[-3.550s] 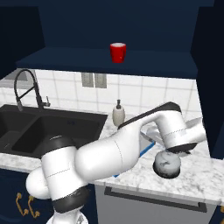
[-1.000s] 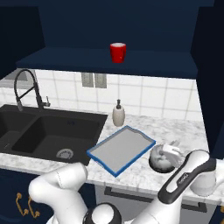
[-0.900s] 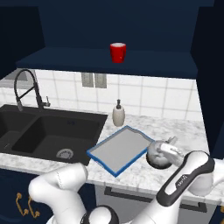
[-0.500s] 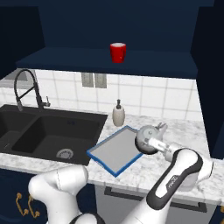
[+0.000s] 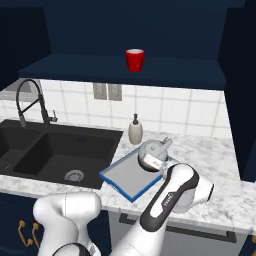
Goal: Pick the kettle from the counter and place it on the tray. Then pick the mug from the cabinet and place it on the tray. Then close the cabinet doors.
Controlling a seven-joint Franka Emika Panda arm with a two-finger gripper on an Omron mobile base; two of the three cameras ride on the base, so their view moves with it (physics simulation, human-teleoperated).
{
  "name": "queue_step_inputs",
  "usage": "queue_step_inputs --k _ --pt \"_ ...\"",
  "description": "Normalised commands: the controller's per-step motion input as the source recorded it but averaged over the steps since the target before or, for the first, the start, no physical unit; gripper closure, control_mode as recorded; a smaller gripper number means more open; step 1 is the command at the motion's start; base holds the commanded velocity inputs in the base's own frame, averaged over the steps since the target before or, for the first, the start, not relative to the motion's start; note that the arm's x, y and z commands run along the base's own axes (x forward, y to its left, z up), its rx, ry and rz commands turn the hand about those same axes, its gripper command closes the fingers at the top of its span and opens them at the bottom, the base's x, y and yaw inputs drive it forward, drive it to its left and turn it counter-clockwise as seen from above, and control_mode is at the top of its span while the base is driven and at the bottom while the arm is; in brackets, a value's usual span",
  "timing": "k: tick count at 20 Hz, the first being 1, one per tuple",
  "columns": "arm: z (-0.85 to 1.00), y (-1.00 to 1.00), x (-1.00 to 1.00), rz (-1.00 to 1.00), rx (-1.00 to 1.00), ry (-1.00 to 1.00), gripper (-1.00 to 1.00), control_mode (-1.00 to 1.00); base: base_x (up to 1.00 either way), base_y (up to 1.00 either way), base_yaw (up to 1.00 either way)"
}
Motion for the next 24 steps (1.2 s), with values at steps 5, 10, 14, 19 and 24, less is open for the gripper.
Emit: queue_step_inputs --k 5,10,14,19,24 --pt "0.0 0.37 0.21 -0.12 -0.03 0.19 1.0 -1.0 0.0 0.0 0.0" --pt "0.0 0.34 0.37 -0.07 0.0 0.14 1.0 -1.0 0.0 0.0 0.0" --pt "-0.09 0.28 0.5 -0.04 0.0 0.05 1.0 -1.0 0.0 0.0 0.0" --pt "-0.16 0.03 0.54 -0.04 0.0 0.03 1.0 -1.0 0.0 0.0 0.0" --pt "-0.14 0.0 0.35 -0.02 0.0 0.09 1.0 -1.0 0.0 0.0 0.0"
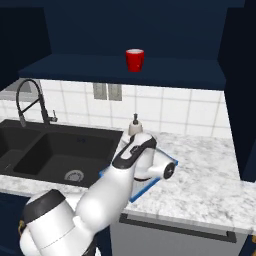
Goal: Pick the kettle from the counter and place it on the tray. Then pick the mug from the cabinet and place it on the tray. Then close the cabinet doors.
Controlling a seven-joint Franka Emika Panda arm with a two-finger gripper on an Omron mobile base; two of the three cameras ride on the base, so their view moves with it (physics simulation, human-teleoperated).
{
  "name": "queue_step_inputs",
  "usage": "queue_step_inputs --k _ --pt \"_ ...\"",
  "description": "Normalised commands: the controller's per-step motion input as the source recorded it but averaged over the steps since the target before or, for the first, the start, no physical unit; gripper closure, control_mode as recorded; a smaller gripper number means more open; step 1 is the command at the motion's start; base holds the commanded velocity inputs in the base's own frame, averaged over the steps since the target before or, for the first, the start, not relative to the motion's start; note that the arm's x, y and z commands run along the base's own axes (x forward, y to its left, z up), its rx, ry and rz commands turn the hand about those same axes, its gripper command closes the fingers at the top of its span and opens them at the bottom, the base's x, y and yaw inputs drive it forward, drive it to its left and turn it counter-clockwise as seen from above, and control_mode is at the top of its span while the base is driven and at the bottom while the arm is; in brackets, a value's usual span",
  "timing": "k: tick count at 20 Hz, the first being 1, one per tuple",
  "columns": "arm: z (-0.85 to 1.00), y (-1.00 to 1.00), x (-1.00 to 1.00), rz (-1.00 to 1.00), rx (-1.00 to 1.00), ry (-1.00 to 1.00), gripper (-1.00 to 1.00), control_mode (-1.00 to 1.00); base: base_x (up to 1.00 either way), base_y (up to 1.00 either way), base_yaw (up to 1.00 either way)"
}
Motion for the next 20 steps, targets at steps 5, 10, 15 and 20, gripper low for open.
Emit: queue_step_inputs --k 5,10,15,20 --pt "-0.18 -0.06 0.35 -0.01 0.0 0.05 1.0 -1.0 0.0 0.0 0.0" --pt "-0.32 -0.21 0.32 0.0 0.0 0.02 1.0 -1.0 0.0 0.0 0.0" --pt "-0.37 -0.27 0.28 0.0 0.01 0.0 1.0 -1.0 0.0 0.0 0.0" --pt "-0.3 -0.2 0.23 0.0 0.01 0.0 1.0 -1.0 0.0 0.0 0.0"
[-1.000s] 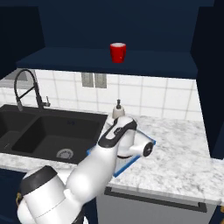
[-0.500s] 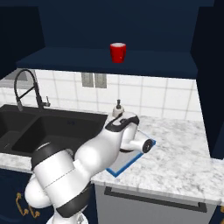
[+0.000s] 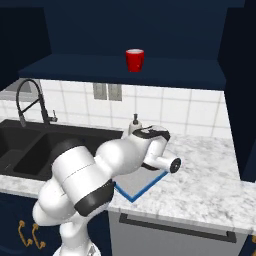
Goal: Pick the kettle from the counter and place it on the tray. Then pick the mug from the cabinet and place it on the tray. Then close the cabinet doors.
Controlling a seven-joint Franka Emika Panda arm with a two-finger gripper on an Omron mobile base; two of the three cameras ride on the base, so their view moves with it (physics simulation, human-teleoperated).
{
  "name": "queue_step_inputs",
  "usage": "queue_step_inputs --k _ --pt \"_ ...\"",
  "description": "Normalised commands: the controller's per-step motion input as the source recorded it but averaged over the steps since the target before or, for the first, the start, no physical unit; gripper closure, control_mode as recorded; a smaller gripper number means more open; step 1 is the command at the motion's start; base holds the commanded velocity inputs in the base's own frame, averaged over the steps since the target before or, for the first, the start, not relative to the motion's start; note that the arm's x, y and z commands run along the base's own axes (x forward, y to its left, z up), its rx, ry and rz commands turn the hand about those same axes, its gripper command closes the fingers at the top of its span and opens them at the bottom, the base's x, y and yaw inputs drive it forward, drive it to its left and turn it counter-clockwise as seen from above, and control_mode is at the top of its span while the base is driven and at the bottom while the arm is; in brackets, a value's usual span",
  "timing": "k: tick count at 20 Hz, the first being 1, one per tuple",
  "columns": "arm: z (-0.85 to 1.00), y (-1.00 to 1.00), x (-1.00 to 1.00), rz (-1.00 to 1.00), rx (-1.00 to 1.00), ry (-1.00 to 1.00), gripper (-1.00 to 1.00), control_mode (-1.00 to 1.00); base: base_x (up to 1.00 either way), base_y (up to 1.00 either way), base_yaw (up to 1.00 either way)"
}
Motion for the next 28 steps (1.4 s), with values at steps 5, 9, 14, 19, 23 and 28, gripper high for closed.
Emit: queue_step_inputs --k 5,9,14,19,23,28 --pt "-0.26 0.0 0.02 0.0 0.0 0.08 -1.0 -1.0 0.0 0.0 0.0" --pt "-0.08 -0.04 0.0 0.0 0.03 0.05 -1.0 -1.0 0.0 0.0 0.0" --pt "0.08 -0.01 -0.26 0.0 0.05 -0.02 -1.0 -1.0 0.0 0.0 0.0" --pt "0.35 0.04 -0.2 -0.01 0.05 -0.05 -1.0 -1.0 0.0 0.0 0.0" --pt "0.1 -0.02 -0.35 -0.12 0.0 0.16 -1.0 -1.0 0.0 0.0 0.0" --pt "0.06 0.0 -0.35 -0.11 0.0 0.09 -1.0 -1.0 0.0 0.0 0.0"
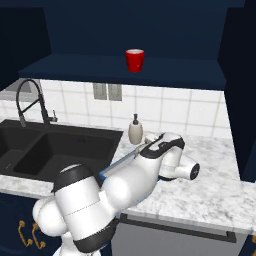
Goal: Pick the kettle from the counter and place it on the tray. Then pick the mug from the cabinet and place it on the tray. Then close the cabinet doors.
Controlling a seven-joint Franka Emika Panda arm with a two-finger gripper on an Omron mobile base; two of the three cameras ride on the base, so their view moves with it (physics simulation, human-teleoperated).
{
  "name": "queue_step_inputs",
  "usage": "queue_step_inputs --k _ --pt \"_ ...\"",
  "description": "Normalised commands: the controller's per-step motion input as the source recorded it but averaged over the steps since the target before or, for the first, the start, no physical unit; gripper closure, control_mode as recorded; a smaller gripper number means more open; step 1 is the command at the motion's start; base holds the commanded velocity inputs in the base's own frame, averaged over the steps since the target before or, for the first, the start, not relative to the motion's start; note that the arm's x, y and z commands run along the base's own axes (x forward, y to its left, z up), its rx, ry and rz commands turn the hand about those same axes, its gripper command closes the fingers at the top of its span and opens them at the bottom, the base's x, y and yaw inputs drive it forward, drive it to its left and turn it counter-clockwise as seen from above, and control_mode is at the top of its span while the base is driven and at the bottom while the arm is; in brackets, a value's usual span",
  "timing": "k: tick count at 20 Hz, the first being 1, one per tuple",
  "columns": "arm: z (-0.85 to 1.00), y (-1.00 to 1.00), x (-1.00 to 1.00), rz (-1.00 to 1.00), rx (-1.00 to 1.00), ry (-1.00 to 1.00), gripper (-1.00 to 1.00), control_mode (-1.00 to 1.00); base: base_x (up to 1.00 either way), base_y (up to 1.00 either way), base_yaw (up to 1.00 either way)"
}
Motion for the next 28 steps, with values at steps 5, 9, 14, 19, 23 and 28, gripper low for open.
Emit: queue_step_inputs --k 5,9,14,19,23,28 --pt "0.3 0.0 -0.63 -0.09 -0.05 0.06 -1.0 -1.0 0.0 0.0 0.0" --pt "0.77 0.2 -0.66 -0.15 -0.16 0.13 -1.0 -1.0 0.0 0.0 0.0" --pt "0.83 0.46 -0.61 -0.06 -0.23 0.04 -1.0 -1.0 0.0 0.0 0.0" --pt "-0.15 0.49 -0.07 0.01 -0.29 0.06 -1.0 -1.0 0.0 0.0 0.0" --pt "0.16 0.45 -0.03 0.21 -0.27 0.0 -1.0 -1.0 0.0 0.0 0.0" --pt "0.69 0.09 -0.15 0.12 -0.25 0.03 -1.0 -1.0 0.0 0.0 0.0"
